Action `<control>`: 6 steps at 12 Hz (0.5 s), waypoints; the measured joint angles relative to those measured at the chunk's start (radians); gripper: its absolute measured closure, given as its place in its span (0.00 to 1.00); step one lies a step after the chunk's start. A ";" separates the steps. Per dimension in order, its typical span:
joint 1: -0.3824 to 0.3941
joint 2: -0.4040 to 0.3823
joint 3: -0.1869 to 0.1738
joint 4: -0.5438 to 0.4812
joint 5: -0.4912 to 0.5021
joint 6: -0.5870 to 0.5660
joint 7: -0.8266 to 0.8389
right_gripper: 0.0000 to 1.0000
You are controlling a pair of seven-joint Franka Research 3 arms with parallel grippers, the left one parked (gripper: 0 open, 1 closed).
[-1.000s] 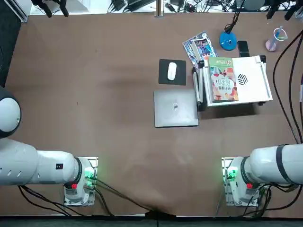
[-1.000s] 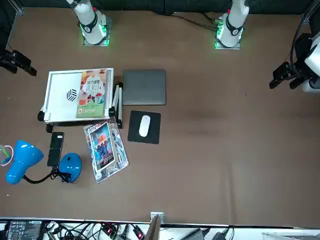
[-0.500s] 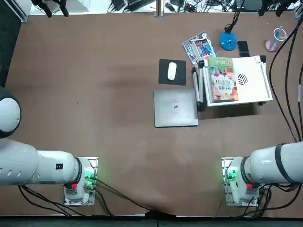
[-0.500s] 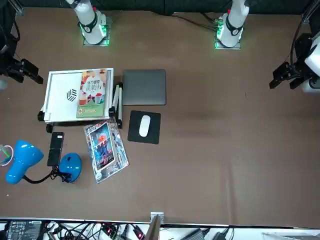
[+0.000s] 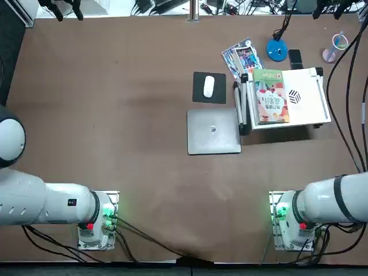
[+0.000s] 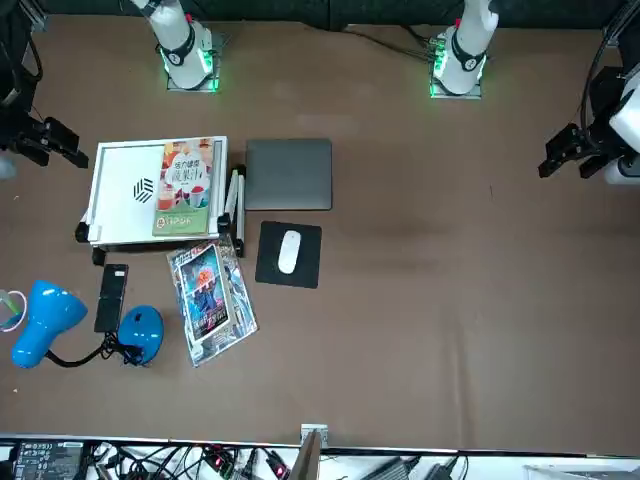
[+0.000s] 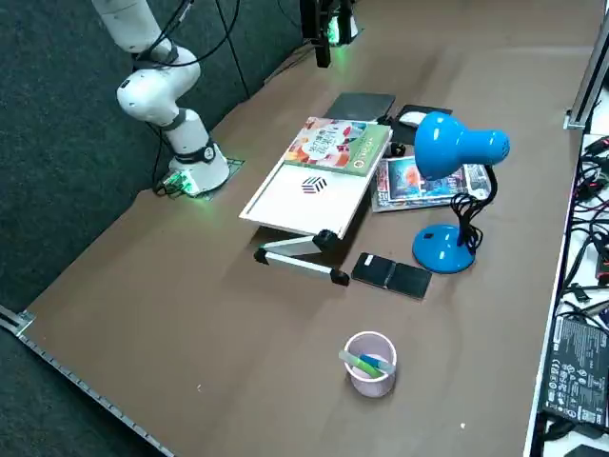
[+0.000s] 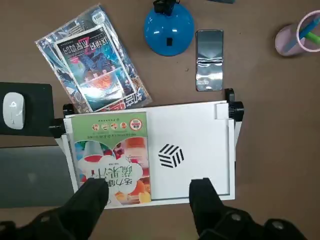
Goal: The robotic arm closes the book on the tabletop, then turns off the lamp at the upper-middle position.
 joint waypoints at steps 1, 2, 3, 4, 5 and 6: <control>0.000 0.000 0.000 0.000 0.000 0.000 0.000 0.00; 0.000 0.000 -0.001 0.000 0.000 0.000 0.000 0.00; 0.000 0.002 -0.002 0.000 0.000 0.000 0.003 0.00; 0.000 0.003 -0.003 0.000 0.000 0.000 0.014 0.00; 0.000 0.005 -0.004 0.000 0.000 0.000 0.028 0.00; 0.000 0.007 -0.005 0.000 0.000 0.003 0.036 0.00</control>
